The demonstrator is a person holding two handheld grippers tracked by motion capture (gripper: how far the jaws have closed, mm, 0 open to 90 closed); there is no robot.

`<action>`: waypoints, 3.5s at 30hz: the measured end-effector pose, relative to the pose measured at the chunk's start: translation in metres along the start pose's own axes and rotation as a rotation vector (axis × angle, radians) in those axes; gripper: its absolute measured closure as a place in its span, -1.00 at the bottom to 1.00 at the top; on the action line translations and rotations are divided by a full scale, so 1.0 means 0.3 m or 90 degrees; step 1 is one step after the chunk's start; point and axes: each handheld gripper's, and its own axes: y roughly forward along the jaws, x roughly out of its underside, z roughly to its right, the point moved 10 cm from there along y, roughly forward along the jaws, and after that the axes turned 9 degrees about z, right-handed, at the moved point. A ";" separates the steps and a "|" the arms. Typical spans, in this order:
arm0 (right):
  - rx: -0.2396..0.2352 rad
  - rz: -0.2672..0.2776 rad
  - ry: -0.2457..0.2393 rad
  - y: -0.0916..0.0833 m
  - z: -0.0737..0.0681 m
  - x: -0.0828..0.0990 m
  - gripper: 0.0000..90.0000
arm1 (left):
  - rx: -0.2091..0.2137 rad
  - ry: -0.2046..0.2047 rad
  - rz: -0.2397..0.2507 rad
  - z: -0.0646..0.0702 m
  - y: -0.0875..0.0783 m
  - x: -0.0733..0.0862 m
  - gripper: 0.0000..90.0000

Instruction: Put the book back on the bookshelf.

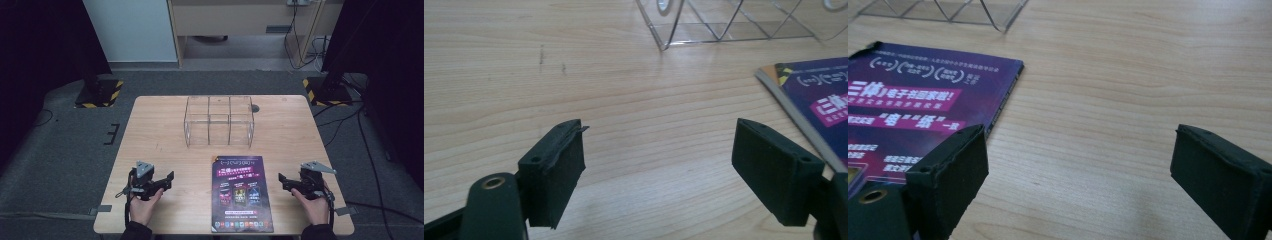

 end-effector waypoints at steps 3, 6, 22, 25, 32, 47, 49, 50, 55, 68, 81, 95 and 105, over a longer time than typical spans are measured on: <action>-0.011 0.012 0.000 -0.006 -0.021 -0.021 -0.80 | 0.013 0.003 0.005 0.035 0.001 -0.006 -0.54; -0.019 0.018 -0.001 -0.009 -0.037 -0.034 -0.80 | 0.025 0.010 0.002 0.063 0.005 -0.004 -0.54; -0.057 0.027 0.001 -0.005 -0.103 -0.058 -0.80 | 0.058 0.042 -0.009 0.175 0.038 0.000 -0.53; -0.059 0.027 -0.002 -0.002 -0.105 -0.063 -0.80 | 0.066 0.047 -0.010 0.198 0.048 -0.007 -0.54; -0.075 0.029 -0.002 0.001 -0.131 -0.078 -0.79 | 0.090 0.045 -0.003 0.259 0.068 -0.025 -0.55; -0.090 0.021 -0.014 0.015 -0.170 -0.050 -0.77 | 0.109 0.056 -0.019 0.363 0.111 0.001 -0.49; -0.091 0.021 -0.020 0.018 -0.176 -0.046 -0.77 | 0.111 0.057 -0.020 0.373 0.114 0.006 -0.47; -0.091 0.020 -0.023 0.020 -0.179 -0.042 -0.76 | 0.111 0.057 -0.021 0.383 0.119 0.012 -0.45; -0.092 0.018 -0.024 0.023 -0.186 -0.033 -0.76 | 0.114 0.055 -0.027 0.401 0.129 0.028 -0.43; -0.098 -0.005 -0.043 0.039 -0.216 0.019 -0.70 | 0.126 0.041 -0.056 0.462 0.165 0.096 -0.35; -0.112 -0.031 -0.047 0.056 -0.244 0.066 -0.64 | 0.124 0.036 -0.077 0.488 0.194 0.136 -0.29; -0.129 -0.053 -0.051 0.077 -0.276 0.106 -0.48 | 0.129 0.018 -0.070 0.519 0.209 0.144 -0.26; -0.134 -0.049 -0.056 0.083 -0.292 0.113 -0.44 | 0.131 0.005 -0.070 0.537 0.213 0.144 -0.27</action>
